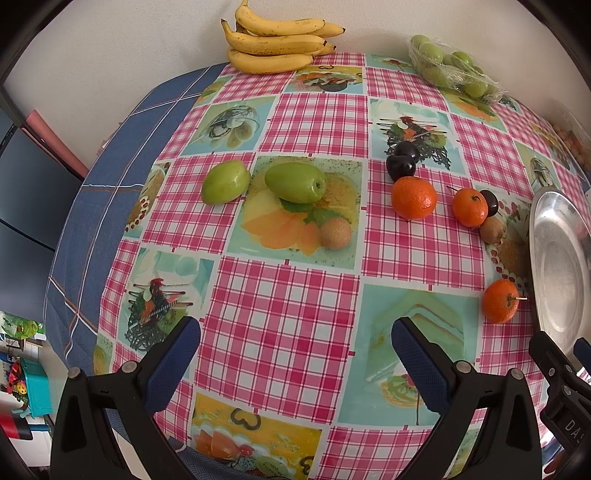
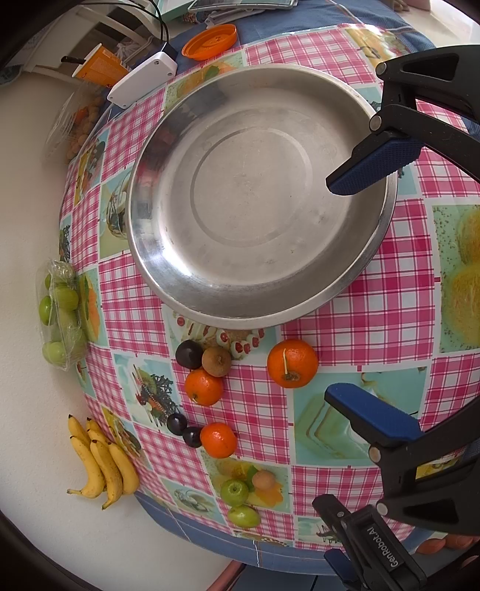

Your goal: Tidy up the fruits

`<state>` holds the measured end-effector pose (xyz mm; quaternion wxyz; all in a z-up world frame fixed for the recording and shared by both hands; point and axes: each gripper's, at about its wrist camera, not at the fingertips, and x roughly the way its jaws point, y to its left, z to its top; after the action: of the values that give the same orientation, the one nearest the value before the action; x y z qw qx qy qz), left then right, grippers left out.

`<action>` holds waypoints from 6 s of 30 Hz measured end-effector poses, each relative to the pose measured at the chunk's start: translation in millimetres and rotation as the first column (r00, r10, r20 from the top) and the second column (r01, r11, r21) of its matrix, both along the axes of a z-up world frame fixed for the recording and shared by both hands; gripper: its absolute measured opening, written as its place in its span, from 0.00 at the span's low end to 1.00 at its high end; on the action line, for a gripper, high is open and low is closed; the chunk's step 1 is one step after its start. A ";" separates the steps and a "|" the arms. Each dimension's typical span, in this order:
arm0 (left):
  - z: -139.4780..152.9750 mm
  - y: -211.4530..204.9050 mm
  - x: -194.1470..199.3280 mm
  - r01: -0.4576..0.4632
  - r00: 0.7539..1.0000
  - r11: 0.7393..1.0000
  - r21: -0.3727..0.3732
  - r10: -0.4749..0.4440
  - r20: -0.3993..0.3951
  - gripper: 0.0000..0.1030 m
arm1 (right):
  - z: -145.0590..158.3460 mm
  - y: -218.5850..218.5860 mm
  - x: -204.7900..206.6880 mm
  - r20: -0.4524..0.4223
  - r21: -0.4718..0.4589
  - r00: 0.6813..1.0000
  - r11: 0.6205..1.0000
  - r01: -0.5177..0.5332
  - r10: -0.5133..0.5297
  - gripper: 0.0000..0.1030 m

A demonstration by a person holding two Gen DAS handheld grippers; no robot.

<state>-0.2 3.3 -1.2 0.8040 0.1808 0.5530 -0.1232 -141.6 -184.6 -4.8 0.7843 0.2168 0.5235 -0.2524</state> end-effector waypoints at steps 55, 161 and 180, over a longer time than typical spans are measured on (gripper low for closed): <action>1.0 14.5 18.9 -0.093 0.996 0.982 -0.164 0.091 -0.024 1.00 | 4.3 12.3 24.7 0.083 0.076 0.994 0.994 -0.079 0.073 0.96; 37.8 -108.8 19.2 0.182 0.976 0.906 -0.383 -0.213 -0.042 0.23 | 26.7 -69.1 53.8 0.071 0.096 0.981 0.980 0.172 -0.179 0.38; 16.2 -207.8 -65.2 0.441 0.875 0.829 -0.342 -0.483 -0.043 0.23 | -4.0 -152.1 -39.2 0.005 0.106 0.888 0.883 0.457 -0.461 0.39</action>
<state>-65.4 -204.5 14.9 0.7317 0.1674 0.5150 -0.4140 -180.8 -336.7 -8.8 0.6980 0.3780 0.4577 -0.4005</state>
